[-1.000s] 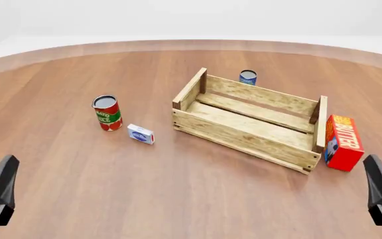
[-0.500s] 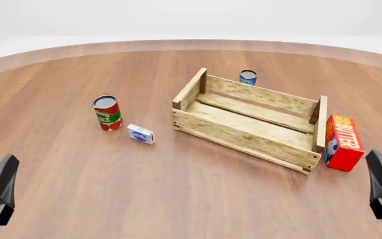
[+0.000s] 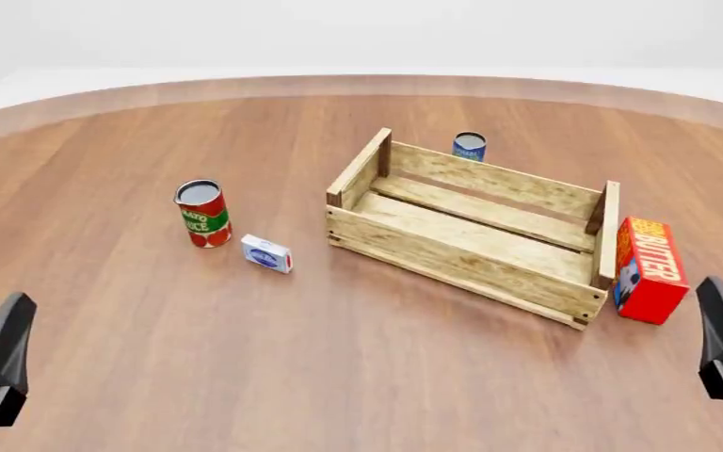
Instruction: Pick up the butter and put it in the tray.
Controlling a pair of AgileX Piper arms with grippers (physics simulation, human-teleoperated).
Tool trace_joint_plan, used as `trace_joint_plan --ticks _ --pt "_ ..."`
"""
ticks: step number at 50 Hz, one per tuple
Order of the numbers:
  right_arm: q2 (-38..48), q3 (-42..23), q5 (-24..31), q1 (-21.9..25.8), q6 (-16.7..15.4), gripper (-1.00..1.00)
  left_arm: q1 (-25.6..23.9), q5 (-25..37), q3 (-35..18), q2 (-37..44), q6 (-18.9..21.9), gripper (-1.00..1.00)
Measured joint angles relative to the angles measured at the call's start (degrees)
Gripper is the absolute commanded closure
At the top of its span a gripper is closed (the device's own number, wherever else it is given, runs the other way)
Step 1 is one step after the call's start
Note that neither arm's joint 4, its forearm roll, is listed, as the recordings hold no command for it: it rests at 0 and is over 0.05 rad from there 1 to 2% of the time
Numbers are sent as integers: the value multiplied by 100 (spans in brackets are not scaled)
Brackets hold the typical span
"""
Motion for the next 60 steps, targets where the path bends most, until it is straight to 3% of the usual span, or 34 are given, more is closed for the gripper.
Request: trace_joint_plan --ticks 60 --pt "1892 52 -1622 -545 33 -100 0 0 0 0 0 -100"
